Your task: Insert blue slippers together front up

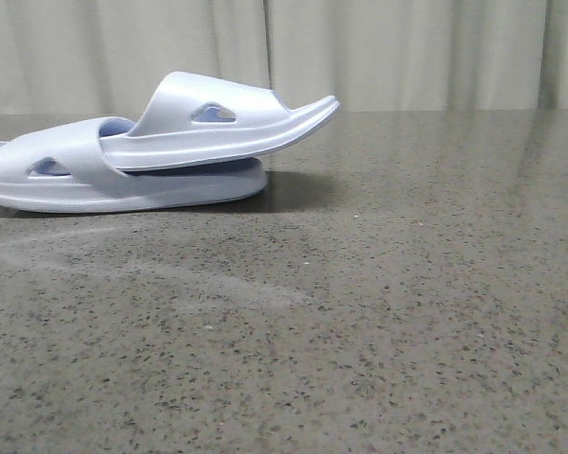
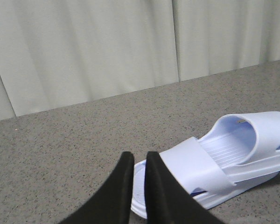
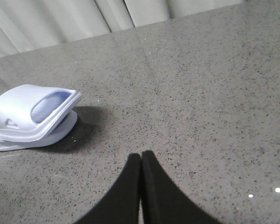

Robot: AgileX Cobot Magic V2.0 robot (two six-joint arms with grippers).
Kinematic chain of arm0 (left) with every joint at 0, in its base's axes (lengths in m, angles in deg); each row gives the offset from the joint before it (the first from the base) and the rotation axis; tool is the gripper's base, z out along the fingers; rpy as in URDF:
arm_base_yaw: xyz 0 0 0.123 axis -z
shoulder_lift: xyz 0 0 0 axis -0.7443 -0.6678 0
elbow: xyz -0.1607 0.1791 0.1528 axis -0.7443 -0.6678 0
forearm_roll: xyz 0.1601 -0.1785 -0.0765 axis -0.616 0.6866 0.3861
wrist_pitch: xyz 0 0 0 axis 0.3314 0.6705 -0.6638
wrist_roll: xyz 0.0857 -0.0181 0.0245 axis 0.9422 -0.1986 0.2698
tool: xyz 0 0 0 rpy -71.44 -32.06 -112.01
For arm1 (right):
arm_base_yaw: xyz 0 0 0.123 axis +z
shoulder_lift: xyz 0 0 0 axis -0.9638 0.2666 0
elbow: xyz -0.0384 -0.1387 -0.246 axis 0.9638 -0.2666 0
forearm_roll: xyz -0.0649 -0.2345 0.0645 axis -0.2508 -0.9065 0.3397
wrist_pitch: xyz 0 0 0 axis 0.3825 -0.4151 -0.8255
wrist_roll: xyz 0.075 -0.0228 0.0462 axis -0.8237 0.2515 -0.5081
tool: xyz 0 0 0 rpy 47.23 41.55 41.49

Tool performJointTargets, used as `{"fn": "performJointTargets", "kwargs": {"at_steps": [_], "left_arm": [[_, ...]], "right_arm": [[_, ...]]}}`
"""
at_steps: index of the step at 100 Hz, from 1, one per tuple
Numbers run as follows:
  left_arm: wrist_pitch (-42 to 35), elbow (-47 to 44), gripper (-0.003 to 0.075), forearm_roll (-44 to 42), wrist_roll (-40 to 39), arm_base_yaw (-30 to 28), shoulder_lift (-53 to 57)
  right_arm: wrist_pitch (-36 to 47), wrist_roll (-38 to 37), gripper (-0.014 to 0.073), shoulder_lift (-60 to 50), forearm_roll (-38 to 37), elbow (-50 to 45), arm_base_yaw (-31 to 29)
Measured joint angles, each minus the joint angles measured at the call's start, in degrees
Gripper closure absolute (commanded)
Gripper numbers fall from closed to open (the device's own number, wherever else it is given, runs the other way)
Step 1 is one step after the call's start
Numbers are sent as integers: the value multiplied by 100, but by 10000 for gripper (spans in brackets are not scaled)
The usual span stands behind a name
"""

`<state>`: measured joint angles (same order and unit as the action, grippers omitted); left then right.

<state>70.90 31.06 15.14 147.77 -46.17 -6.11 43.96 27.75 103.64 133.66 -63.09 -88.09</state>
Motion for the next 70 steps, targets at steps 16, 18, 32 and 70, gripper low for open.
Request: {"fn": "performJointTargets", "kwargs": {"at_steps": [16, 18, 32, 70], "left_arm": [[-107, -340, 705, 94, 0, 0, 236], [-133, -392, 705, 107, 0, 0, 269], [-319, -728, 705, 121, 0, 0, 469], [-608, -824, 705, 164, 0, 0, 528]], "right_arm": [[11, 23, 679, -582, 0, -463, 0], [23, 34, 679, -659, 0, -528, 0], [88, 34, 679, -1071, -34, -872, 0], [123, 42, 680, -1195, -9, -1275, 0]]}}
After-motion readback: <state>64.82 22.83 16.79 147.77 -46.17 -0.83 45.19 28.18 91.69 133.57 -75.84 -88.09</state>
